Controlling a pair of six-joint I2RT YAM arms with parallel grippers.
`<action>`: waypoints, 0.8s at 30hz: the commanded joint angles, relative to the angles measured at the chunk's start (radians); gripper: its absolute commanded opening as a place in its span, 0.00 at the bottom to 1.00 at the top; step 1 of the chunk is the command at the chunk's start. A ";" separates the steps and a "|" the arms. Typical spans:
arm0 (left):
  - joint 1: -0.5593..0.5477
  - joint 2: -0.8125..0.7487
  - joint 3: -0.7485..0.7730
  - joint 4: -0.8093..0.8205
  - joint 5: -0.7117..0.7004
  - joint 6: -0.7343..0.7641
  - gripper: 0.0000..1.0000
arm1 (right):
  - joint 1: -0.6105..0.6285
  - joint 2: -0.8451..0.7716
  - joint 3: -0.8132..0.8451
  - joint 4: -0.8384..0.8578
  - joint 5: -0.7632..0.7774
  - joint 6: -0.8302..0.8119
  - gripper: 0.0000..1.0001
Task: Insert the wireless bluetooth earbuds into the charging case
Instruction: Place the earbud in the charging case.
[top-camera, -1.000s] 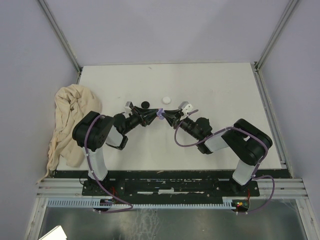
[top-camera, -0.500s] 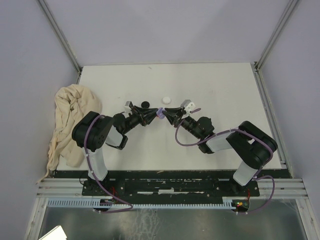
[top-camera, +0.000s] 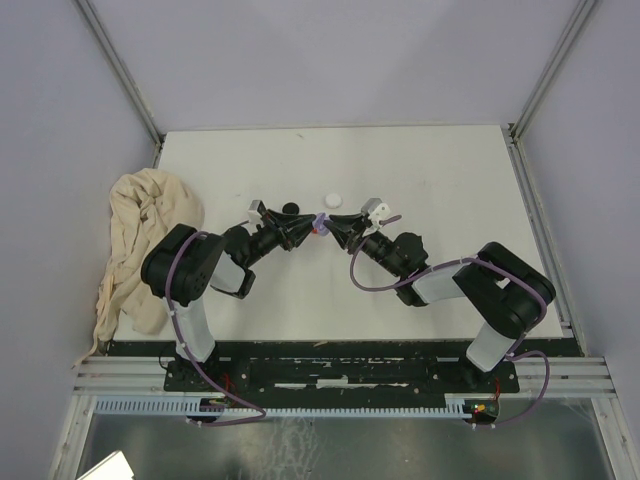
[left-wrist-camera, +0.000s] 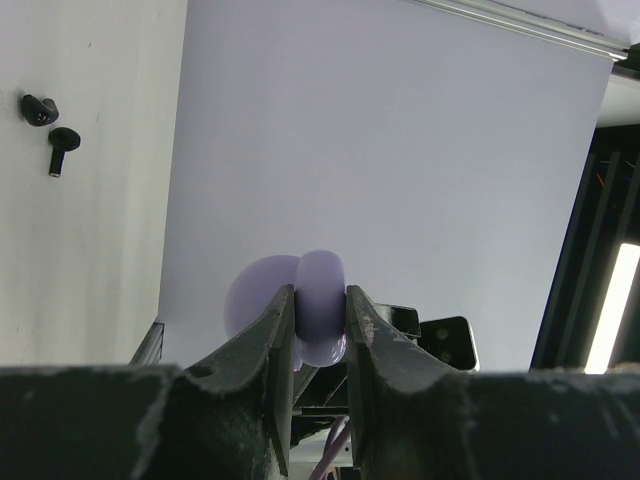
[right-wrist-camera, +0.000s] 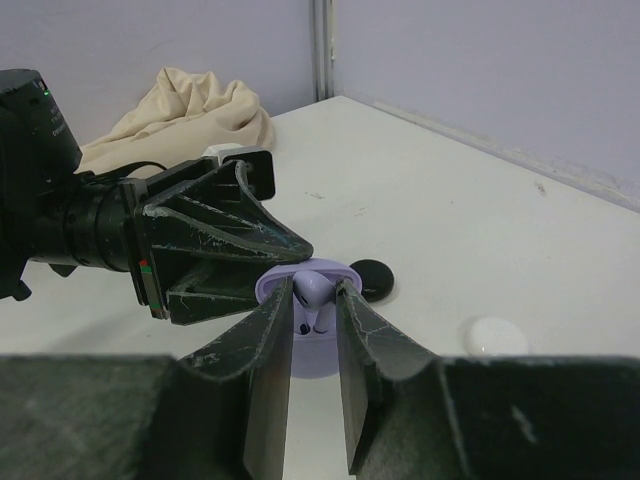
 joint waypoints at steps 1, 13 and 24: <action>-0.002 -0.042 0.009 0.153 0.017 0.018 0.03 | 0.004 0.008 0.038 0.049 0.003 0.018 0.30; -0.002 -0.051 0.014 0.147 0.017 0.021 0.03 | 0.004 0.014 0.035 0.039 -0.002 0.016 0.29; -0.003 -0.053 0.018 0.135 0.018 0.030 0.03 | 0.004 0.020 0.041 0.020 -0.008 0.019 0.29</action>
